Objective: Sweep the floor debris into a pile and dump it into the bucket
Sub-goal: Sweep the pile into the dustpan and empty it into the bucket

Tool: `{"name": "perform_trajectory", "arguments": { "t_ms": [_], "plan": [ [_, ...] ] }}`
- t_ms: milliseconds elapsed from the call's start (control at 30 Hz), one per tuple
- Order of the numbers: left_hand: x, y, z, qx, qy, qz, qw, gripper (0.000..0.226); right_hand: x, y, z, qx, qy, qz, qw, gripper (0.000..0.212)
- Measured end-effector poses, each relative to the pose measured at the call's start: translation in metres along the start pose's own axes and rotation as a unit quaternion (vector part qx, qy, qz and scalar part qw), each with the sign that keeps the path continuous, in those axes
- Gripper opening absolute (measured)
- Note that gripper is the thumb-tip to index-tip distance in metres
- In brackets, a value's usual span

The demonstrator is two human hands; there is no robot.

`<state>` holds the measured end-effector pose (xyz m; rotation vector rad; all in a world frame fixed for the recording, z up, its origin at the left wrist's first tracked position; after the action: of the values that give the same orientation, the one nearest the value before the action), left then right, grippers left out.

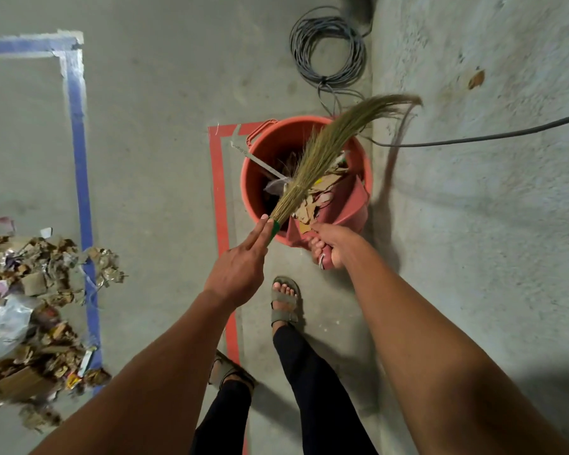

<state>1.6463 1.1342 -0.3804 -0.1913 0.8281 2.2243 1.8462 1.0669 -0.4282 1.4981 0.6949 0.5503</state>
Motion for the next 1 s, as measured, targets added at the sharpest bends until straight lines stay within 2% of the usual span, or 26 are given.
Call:
{"name": "perform_trajectory", "arguments": {
  "t_ms": [133,267,400,500,633,733,1000],
  "plan": [
    [-0.007,0.000,0.003,-0.011,0.030,0.006,0.999,0.069,0.005,0.013,0.013,-0.034,0.131,-0.005,0.991,0.044],
    [-0.011,0.005,0.006,-0.027,0.051,0.008,0.998,0.066,0.014,0.022,0.028,-0.077,0.236,0.000,0.969,0.054],
    [-0.010,0.013,0.007,-0.042,0.064,0.016,0.997,0.066,0.023,0.030,0.034,-0.097,0.317,0.014,0.943,0.045],
    [-0.006,0.020,0.006,-0.044,0.066,0.021,0.997,0.068,0.025,0.031,0.032,-0.106,0.333,0.010,0.937,0.047],
    [0.003,0.028,0.006,-0.051,0.066,0.033,0.996,0.068,0.028,0.022,0.022,-0.140,0.309,0.095,0.936,0.047],
    [0.009,0.032,0.007,-0.063,0.069,0.050,0.994,0.067,0.027,0.017,0.018,-0.208,0.327,0.186,0.903,0.046],
    [0.035,0.024,-0.001,-0.111,0.090,0.069,0.987,0.065,0.035,-0.017,-0.006,-0.295,0.321,0.277,0.856,0.048]
  ]
}}
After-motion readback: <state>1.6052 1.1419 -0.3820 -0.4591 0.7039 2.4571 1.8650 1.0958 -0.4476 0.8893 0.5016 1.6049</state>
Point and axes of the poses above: each hand's wrist, its own y-axis away from the middle knuckle, its own z-axis out of the back of the hand, x = y × z, the point moved 2 cm from there along -y, towards the middle knuckle, and after that the axes turned 1 degree about -x, right-handed, at the moved point
